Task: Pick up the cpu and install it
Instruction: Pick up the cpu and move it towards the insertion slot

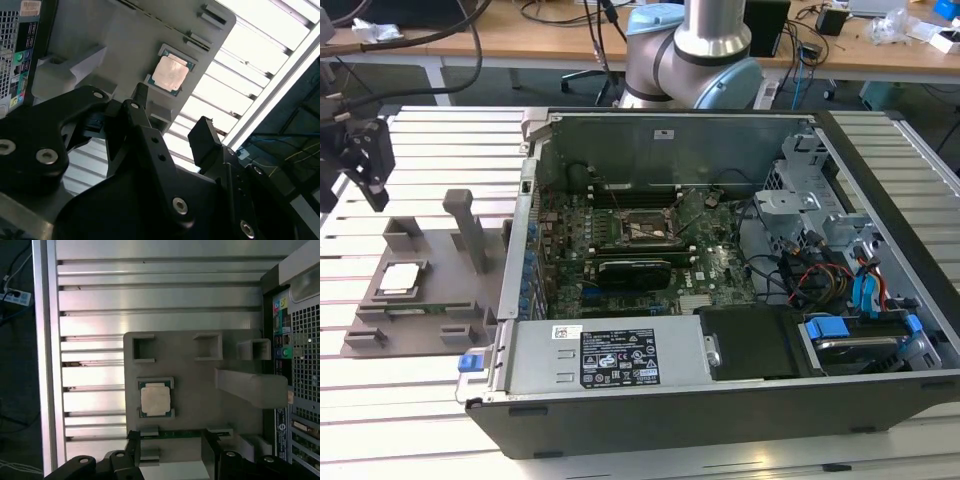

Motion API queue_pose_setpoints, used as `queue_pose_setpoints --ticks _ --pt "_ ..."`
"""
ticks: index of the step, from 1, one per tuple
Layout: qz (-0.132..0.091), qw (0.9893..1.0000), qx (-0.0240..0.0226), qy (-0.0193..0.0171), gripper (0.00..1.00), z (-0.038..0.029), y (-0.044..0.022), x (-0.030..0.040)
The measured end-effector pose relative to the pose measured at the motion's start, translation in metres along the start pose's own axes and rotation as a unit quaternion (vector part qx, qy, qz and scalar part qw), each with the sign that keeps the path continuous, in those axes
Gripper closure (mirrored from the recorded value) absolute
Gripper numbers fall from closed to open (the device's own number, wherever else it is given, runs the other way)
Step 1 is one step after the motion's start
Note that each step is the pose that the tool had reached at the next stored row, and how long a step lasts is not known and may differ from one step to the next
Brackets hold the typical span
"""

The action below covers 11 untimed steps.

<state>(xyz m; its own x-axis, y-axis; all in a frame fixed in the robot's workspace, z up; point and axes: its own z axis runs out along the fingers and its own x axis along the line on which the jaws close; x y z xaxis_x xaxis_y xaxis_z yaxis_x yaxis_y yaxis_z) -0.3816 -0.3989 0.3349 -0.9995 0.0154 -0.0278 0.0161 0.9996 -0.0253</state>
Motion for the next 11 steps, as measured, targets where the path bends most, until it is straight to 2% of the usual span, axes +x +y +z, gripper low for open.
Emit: queue_pose_setpoints --ticks 1,2,7,11 --pt "-0.017 0.9999 -0.0005 -0.0004 0.4 0.0005 0.0 0.0001" --pt "-0.022 0.9998 -0.0006 -0.0006 0.4 0.0006 0.0001 0.0001" --pt "-0.023 0.9997 -0.0008 -0.0009 0.4 0.0014 0.0001 0.0" --pt "-0.023 0.9997 -0.0007 -0.0007 0.4 0.0069 0.0002 0.0003"
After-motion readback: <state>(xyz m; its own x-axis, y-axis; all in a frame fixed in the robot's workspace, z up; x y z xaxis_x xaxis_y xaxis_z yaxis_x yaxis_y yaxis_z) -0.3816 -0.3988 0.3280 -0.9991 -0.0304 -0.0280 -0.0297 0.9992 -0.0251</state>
